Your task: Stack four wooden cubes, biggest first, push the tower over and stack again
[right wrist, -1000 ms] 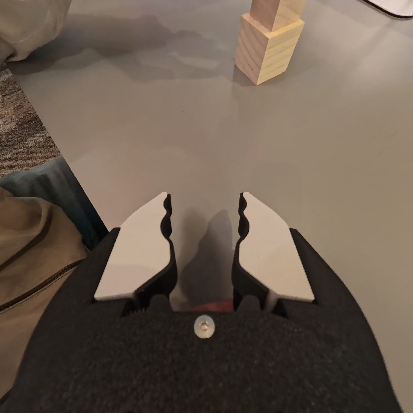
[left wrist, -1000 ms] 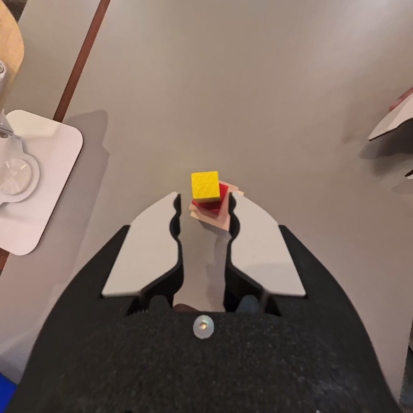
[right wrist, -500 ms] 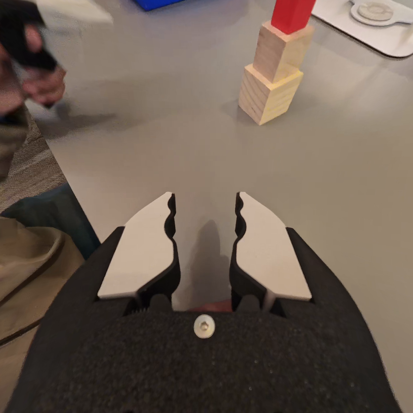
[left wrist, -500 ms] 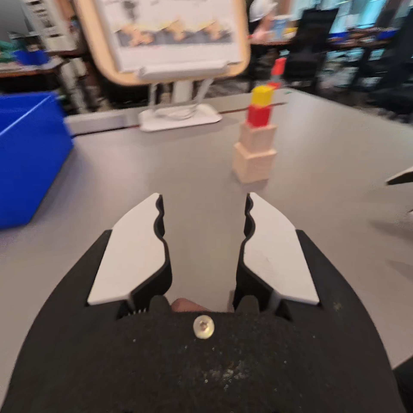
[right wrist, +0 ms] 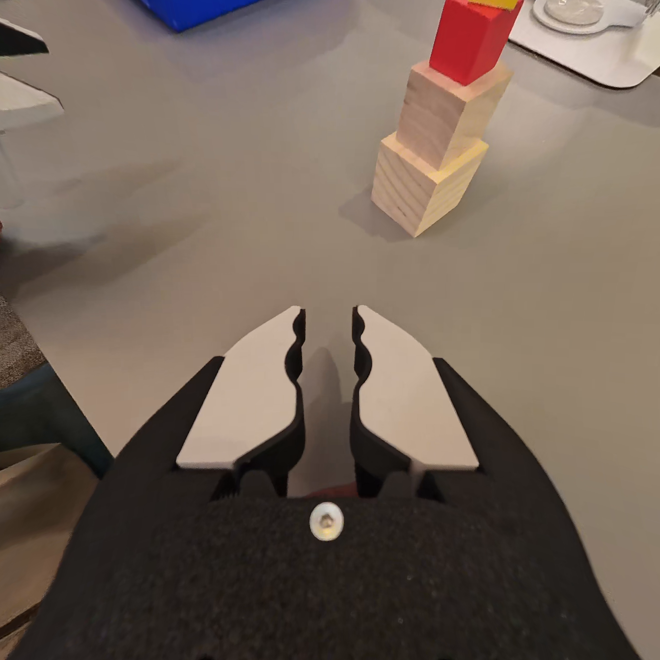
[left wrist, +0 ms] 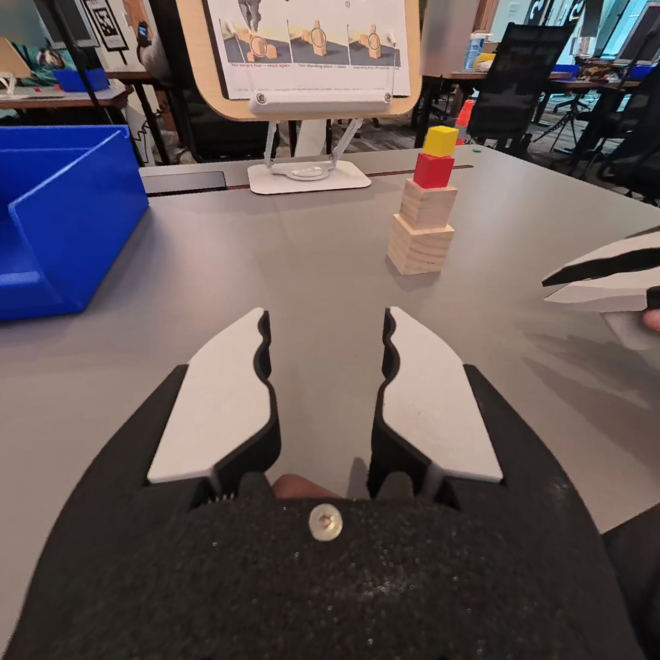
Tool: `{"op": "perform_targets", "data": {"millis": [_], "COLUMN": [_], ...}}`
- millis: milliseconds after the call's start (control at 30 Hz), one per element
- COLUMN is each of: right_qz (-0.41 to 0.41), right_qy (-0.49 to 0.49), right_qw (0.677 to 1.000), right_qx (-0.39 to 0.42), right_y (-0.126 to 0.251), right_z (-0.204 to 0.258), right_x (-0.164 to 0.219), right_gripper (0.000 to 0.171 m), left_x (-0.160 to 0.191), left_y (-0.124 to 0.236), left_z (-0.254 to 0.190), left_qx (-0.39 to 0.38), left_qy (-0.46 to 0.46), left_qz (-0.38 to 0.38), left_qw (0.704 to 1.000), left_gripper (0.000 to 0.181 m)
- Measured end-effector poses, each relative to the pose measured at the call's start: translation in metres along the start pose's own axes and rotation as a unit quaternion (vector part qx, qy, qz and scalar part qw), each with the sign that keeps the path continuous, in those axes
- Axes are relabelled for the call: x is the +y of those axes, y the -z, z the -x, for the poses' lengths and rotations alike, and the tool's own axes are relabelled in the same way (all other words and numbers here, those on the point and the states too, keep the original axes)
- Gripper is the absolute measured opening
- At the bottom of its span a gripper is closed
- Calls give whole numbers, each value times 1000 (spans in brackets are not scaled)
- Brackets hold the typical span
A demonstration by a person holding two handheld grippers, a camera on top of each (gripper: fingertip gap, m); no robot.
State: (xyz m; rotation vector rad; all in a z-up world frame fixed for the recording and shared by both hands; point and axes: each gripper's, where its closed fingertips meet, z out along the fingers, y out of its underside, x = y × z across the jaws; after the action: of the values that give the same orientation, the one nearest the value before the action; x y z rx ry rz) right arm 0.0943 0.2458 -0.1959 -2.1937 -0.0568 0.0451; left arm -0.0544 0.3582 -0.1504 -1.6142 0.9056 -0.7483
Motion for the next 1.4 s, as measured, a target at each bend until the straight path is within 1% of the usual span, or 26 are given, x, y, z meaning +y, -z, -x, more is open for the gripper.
{"op": "perform_targets", "data": {"millis": [233, 367, 433, 533, 600, 800, 900, 933, 967, 1000, 1033, 1067, 1100, 1133, 1200, 1233, 1267, 1333, 1400], "right_qz": [10, 6, 1, 3, 11, 52, 66, 74, 85, 92, 102, 117, 118, 97, 67, 63, 57, 50, 48], "right_qy": [6, 15, 25, 45, 60, 173, 205, 216, 233, 244, 229, 176, 107, 81, 151, 172, 170, 135, 107], "right_qw": [1000, 1000, 1000, 998, 996, 970, 959, 956, 956, 961, 968, 977, 987, 991, 985, 982, 983, 989, 993], "right_qx": [5, -3, -17, -33, -65, -165, -186, -183, -155, -89, -4, 37, 7, -32, -46, -50, -50, -39, 6], "right_y": [0, -3, -5, -17, -34, -79, -94, -100, -109, -120, -130, -134, -131, -118, -80, -64, -49, -25, -6], "right_z": [-2, 2, 7, 18, 39, 141, 157, 151, 130, 87, 25, -32, -59, -63, -41, -26, -16, -14, -34], "right_x": [2, -5, -9, -18, -26, -37, -39, -38, -38, -43, -49, -48, -47, -50, -49, -41, -33, -17, -4], "right_gripper": [20, 13, 0, 0, 0, 0, 0, 0, 0, 0, 0, 0, 0, 0, 0, 0, 0, 0, 0], "left_x": [5, 4, 4, 4, 1, -19, -19, -18, -16, -15, -15, -14, -14, -14, -15, -15, -15, -13, -13], "left_y": [-6, -7, -7, -7, -6, 9, 9, 8, 7, 5, 5, 5, 4, 4, 4, 4, 3, -1, -5], "left_z": [1, 4, 4, 5, 8, 30, 38, 39, 40, 40, 40, 40, 39, 38, 33, 33, 32, 27, 23], "left_qx": [17, 18, 20, 22, 17, -40, -45, -41, -39, -36, -35, -36, -36, -36, -27, -28, -29, -23, -25], "left_qy": [12, 14, 20, 27, 28, 5, 15, 19, 22, 24, 26, 25, 22, 19, 17, 13, 8, 2, -9], "left_qz": [22, 17, 18, 17, 7, -69, -69, -67, -61, -56, -54, -53, -51, -50, -51, -52, -52, -48, -45], "left_qw": [1000, 1000, 999, 999, 999, 997, 996, 997, 997, 998, 998, 998, 998, 998, 998, 998, 998, 999, 999], "left_gripper": [59, 58, 58, 56, 54, 47, 46, 46, 46, 47, 47, 46, 46, 46, 46, 46, 46, 47, 50]}}
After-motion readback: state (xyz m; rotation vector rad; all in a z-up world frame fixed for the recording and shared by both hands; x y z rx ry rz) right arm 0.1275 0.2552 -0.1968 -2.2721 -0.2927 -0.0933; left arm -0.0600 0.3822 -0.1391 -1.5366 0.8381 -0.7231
